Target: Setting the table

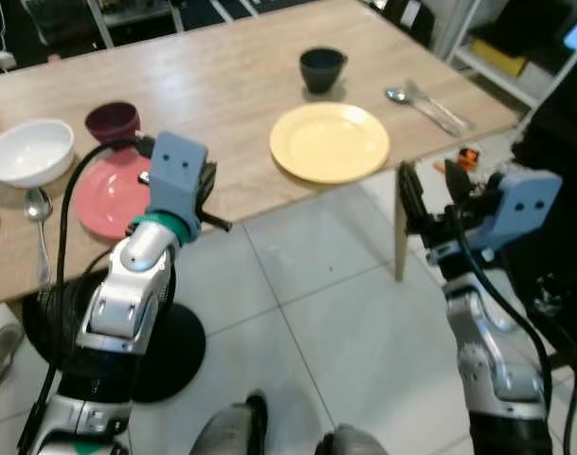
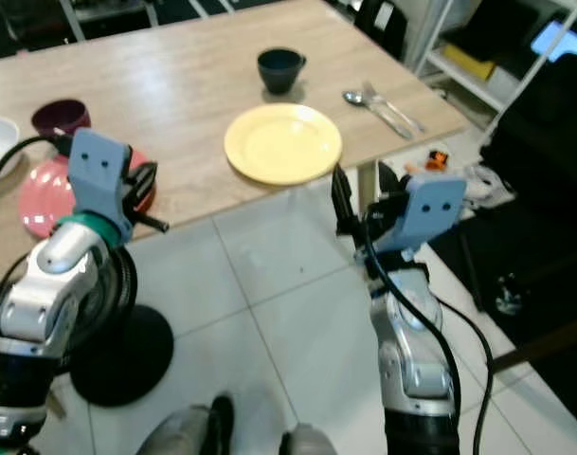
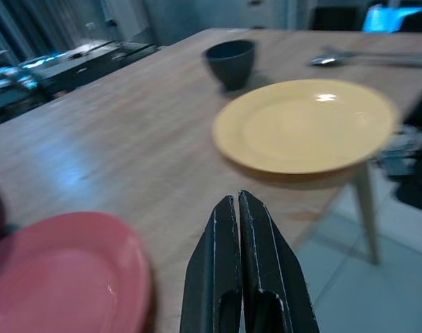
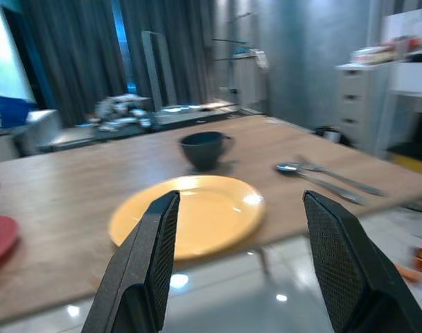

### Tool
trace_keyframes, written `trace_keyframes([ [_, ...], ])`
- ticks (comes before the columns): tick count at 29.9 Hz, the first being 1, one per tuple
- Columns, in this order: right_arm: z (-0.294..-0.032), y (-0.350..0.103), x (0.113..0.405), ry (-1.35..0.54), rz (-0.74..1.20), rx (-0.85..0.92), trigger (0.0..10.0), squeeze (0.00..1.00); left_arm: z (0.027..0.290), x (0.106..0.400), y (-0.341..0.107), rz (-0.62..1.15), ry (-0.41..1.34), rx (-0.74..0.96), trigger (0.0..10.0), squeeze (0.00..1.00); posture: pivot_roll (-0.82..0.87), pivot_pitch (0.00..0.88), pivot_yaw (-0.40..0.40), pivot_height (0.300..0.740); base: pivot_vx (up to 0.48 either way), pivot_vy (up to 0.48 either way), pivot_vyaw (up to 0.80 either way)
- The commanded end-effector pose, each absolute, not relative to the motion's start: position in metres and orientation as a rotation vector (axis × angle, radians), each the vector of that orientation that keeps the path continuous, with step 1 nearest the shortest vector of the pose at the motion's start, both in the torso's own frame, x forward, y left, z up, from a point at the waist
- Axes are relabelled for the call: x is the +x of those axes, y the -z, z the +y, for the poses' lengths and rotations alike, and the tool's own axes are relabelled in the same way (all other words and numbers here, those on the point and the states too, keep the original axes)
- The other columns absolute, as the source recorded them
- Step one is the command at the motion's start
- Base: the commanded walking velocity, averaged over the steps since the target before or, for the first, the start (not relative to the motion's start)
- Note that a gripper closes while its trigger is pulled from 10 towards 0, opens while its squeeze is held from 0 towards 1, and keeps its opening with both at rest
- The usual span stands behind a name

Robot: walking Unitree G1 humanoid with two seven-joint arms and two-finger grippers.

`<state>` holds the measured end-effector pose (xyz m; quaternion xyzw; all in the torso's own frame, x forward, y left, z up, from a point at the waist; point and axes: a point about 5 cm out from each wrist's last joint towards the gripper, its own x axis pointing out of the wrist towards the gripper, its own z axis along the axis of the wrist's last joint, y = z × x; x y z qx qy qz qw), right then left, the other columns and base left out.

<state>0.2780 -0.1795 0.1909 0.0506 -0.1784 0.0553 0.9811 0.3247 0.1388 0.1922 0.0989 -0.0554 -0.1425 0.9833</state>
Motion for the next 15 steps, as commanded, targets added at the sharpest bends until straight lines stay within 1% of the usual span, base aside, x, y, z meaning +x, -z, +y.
trace_keyframes([
  [1,-0.1772,-0.1875,0.2779,-0.113,-0.344,0.104,10.0,0.00,0.1436,0.3250,-0.1863,-0.088,0.275,0.213,10.0,0.00,-0.01,0.000,0.079,0.740,-0.326,0.000,0.00],
  [15,-0.1811,-0.1878,0.2769,-0.100,-0.347,0.093,10.0,0.00,0.1384,0.3284,-0.1869,-0.096,0.296,0.211,10.0,0.00,-0.03,0.000,0.086,0.740,-0.327,0.000,0.00],
])
